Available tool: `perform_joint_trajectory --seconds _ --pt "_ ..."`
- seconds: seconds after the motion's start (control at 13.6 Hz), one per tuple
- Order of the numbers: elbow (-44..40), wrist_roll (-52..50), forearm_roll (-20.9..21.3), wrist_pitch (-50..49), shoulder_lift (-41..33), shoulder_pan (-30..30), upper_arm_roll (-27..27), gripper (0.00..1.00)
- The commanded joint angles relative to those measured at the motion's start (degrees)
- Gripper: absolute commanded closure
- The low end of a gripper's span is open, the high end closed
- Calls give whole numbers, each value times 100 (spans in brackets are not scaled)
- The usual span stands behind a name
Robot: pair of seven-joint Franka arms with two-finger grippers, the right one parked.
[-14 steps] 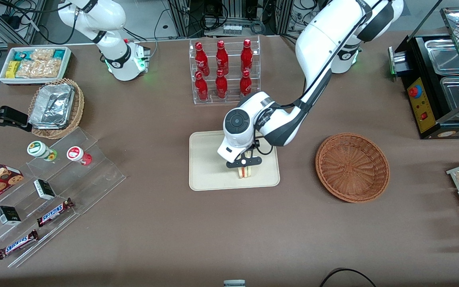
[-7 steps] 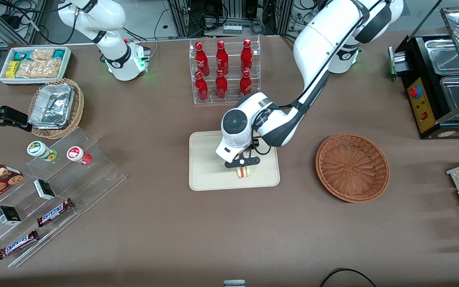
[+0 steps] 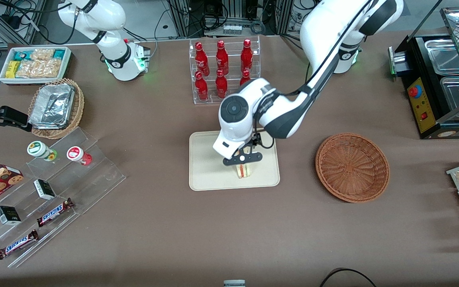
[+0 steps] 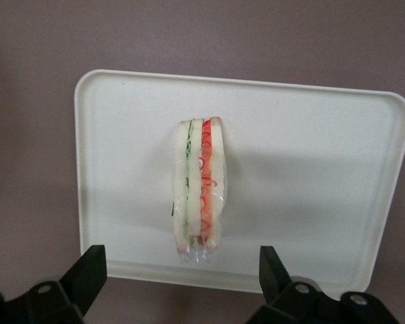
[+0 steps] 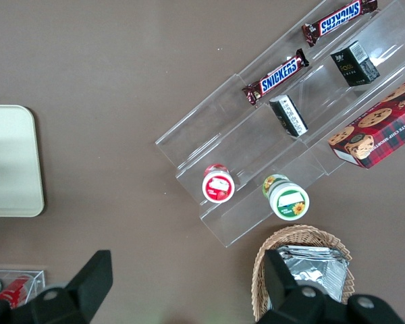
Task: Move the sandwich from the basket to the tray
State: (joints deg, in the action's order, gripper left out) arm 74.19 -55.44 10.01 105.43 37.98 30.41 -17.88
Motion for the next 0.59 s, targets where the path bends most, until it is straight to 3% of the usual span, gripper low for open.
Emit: perform_joint_trajectory --seconds 0.0,0.15,0.3,0.52 --pt "-89 244 -8 -356 -273 -52 21 0" --pt "-81 602 -349 -400 -510 -219 39 0" --pt "-28 1236 -386 -549 -782 -439 48 0" --pt "-2 1352 -377 -866 -950 -834 57 0"
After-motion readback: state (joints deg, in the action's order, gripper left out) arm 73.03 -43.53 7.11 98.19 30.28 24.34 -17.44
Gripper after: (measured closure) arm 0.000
